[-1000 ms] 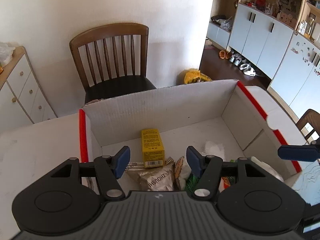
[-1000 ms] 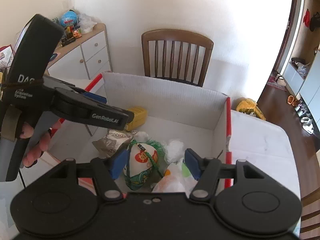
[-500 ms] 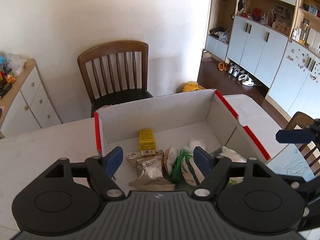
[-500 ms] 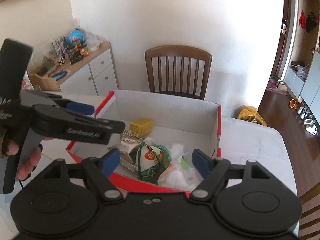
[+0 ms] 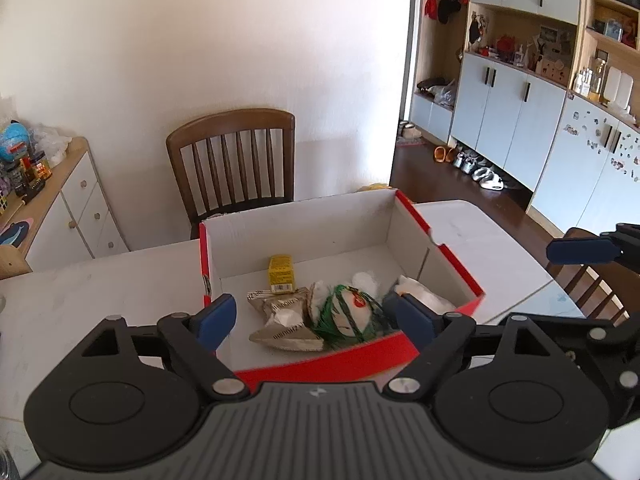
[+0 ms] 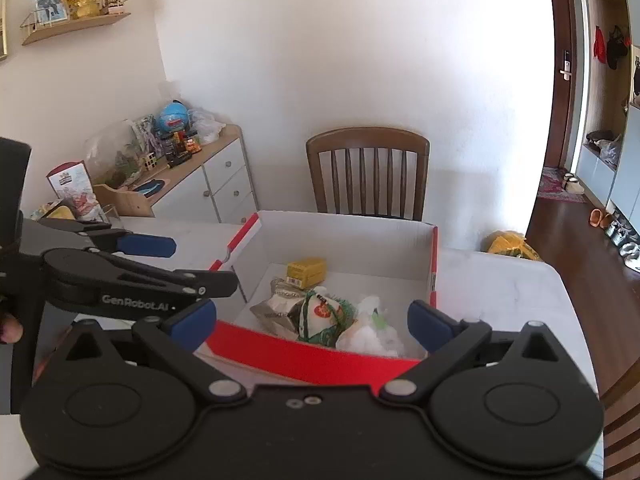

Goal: Organize objects
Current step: 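Withdraw both tools from the box back over the pile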

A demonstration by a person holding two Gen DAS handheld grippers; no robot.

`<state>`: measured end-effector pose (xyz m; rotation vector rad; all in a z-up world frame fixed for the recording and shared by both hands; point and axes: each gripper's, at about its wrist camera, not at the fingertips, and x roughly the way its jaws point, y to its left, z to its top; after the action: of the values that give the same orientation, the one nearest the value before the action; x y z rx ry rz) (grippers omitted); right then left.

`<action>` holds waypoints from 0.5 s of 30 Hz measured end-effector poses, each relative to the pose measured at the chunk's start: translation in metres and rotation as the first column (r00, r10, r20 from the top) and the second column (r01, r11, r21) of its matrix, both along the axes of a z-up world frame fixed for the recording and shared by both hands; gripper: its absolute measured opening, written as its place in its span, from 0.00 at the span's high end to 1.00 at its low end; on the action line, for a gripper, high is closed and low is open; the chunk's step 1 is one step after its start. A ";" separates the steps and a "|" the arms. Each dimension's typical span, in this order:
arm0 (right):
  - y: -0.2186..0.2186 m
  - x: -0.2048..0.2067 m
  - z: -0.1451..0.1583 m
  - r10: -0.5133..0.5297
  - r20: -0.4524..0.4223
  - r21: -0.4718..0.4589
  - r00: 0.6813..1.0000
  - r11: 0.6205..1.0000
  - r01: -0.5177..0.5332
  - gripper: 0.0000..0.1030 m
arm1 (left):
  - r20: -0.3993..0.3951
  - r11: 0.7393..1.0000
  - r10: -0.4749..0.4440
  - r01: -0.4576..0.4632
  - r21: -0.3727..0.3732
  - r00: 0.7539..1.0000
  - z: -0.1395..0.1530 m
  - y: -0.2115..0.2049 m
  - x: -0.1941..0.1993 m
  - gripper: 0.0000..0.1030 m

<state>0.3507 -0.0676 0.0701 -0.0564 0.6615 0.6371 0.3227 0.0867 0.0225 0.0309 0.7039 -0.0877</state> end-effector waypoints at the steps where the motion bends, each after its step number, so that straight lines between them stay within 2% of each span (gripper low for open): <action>1: -0.002 -0.002 0.001 0.002 0.001 0.006 1.000 1.000 -0.002 0.01 | 0.005 1.000 0.002 -0.002 -0.001 1.000 0.002 -0.002 -0.005 0.15; 6: -0.010 -0.018 0.007 0.025 0.014 0.026 1.000 0.999 -0.026 0.01 | 0.035 1.000 0.007 -0.006 -0.021 0.999 0.013 -0.008 -0.028 0.06; 12: -0.017 -0.038 0.011 0.057 0.042 0.032 0.998 0.998 -0.058 0.01 | 0.074 1.000 0.025 -0.025 0.004 0.997 0.019 -0.016 -0.053 0.01; 15: -0.020 -0.047 0.012 0.072 0.047 0.035 0.996 0.997 -0.074 0.01 | 0.087 0.999 0.037 -0.036 -0.013 0.996 0.020 -0.016 -0.065 0.00</action>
<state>0.3042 -0.0874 0.0821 -0.0611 0.6060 0.7164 0.2579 0.0704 0.0429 0.0107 0.6168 -0.0552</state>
